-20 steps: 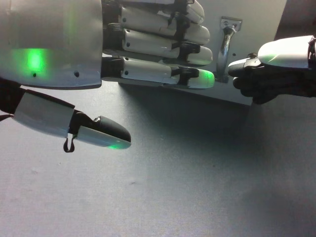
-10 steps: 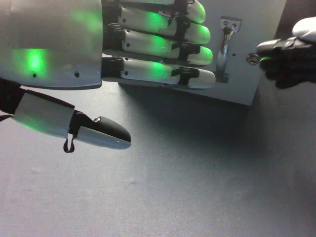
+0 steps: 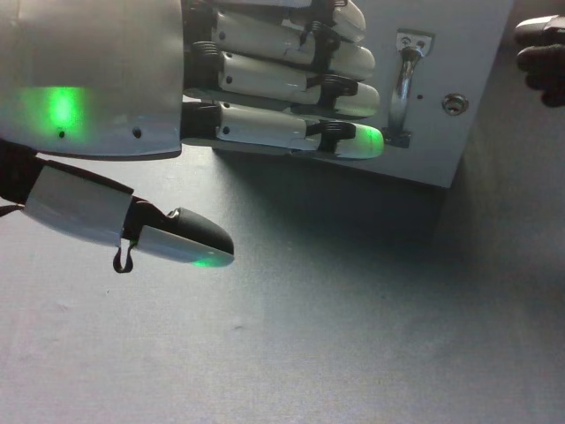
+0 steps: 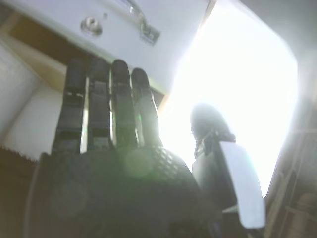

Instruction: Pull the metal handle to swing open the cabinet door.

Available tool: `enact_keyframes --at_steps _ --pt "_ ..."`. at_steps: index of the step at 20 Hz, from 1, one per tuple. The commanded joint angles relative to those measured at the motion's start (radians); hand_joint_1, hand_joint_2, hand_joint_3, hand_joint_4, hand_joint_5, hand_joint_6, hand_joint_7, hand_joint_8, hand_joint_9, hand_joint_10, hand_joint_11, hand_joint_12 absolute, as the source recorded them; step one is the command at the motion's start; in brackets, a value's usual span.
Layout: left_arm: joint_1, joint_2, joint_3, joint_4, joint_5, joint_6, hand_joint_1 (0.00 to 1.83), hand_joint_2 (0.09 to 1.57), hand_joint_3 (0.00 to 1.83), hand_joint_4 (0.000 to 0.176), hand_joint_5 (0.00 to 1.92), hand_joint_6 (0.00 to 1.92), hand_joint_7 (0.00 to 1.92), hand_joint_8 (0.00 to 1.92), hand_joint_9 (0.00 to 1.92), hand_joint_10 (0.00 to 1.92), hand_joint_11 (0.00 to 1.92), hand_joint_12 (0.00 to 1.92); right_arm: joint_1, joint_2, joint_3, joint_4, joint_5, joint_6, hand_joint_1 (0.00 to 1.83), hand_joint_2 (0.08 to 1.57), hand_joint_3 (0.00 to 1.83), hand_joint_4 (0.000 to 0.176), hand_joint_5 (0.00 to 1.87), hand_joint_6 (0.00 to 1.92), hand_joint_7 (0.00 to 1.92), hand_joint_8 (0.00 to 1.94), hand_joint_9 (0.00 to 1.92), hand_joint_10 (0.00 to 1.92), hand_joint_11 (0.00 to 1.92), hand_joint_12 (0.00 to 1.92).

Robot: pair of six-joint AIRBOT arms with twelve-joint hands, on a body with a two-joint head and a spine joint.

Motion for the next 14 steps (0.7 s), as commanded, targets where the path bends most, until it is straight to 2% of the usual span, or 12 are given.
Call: enact_keyframes --at_steps 1,14 --pt "-0.008 0.007 0.001 -0.100 -0.025 0.008 0.00 1.33 0.00 0.000 0.27 0.00 0.32 0.00 0.29 0.00 0.00 0.66 0.010 0.009 0.007 0.033 0.104 0.011 0.00 1.35 0.00 0.000 0.33 0.00 0.36 0.00 0.34 0.00 0.00 0.92" --pt "-0.008 0.007 0.001 -0.100 -0.025 0.008 0.00 1.33 0.00 0.000 0.27 0.00 0.31 0.00 0.28 0.00 0.00 0.64 0.010 0.000 0.044 -0.003 0.104 0.011 0.00 1.34 0.00 0.000 0.33 0.00 0.35 0.00 0.34 0.00 0.00 0.89"
